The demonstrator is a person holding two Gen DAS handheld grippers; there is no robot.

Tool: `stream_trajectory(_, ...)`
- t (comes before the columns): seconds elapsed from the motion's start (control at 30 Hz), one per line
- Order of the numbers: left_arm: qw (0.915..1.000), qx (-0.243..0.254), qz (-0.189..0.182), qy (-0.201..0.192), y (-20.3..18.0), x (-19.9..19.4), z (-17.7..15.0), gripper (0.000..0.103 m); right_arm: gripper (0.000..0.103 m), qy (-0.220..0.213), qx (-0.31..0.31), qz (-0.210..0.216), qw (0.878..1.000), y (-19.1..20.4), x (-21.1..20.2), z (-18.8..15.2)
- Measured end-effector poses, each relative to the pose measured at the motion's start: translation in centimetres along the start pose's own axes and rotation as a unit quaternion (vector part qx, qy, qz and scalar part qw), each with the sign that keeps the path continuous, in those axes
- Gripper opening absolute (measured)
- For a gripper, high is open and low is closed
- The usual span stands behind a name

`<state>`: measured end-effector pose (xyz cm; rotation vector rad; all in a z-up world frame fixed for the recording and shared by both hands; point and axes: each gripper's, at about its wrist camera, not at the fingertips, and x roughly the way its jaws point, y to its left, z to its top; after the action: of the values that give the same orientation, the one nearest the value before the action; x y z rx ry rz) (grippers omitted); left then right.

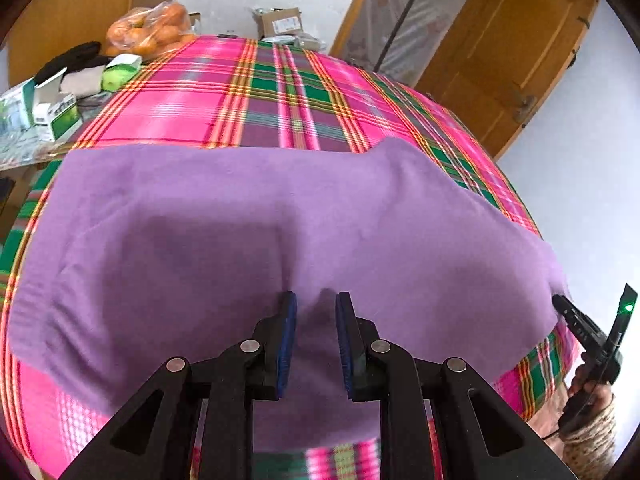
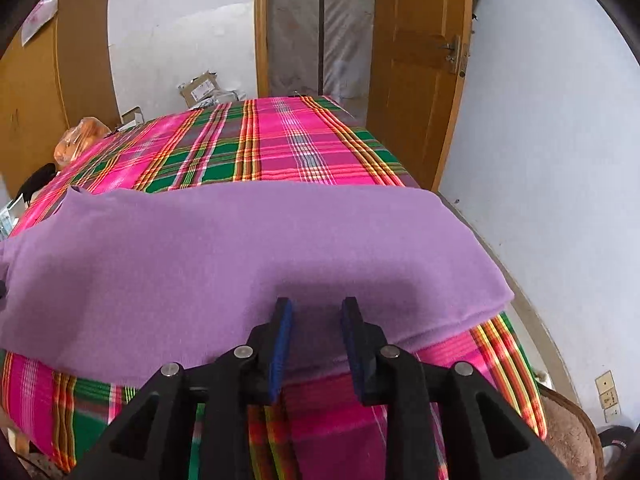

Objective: Fold clothes
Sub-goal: 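Release the edge and pull both open grippers back from the garment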

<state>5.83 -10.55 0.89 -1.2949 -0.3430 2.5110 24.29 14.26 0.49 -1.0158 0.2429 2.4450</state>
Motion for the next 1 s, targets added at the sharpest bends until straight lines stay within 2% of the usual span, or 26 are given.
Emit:
stream_trajectory(0.1,0.9999,-0.01,-0.008,-0.007,0.7,-0.7,-0.4,0.02,0.029,0.0,0.0,0.002,1.0,1.2,-0.6,-0.1)
stream_trajectory(0.13,0.9999,-0.013,0.001,-0.008,1.0,-0.9,-0.5,0.02,0.029,-0.001,-0.006,0.012,1.0,1.9,-0.7,-0.2)
stream_trajectory(0.2,0.9998,-0.015,0.005,-0.01,1.6,-1.5,-0.8,0.02,0.029,0.0,-0.029,0.029,0.999,3.4,-0.8,-0.4)
stream_trajectory(0.37,0.9993,-0.023,0.022,-0.021,3.7,-3.2,-1.6,0.02,0.029,-0.007,-0.084,0.035,0.996,7.2,-1.5,-1.2)
stream_trajectory(0.57,0.9972,-0.064,0.016,-0.035,6.9,-5.3,-2.3,0.02,0.029,-0.004,-0.117,0.074,0.99,10.7,-2.2,-1.5)
stream_trajectory(0.73,0.9934,-0.105,0.018,-0.043,9.5,-6.5,-2.8,0.02,0.029,-0.006,-0.146,0.096,0.985,13.8,-2.5,-1.7)
stream_trajectory(1.0,0.9928,-0.108,0.014,-0.05,10.6,-6.8,-2.8,0.021,0.029,-0.002,-0.199,0.159,0.967,19.2,-2.4,-1.4)
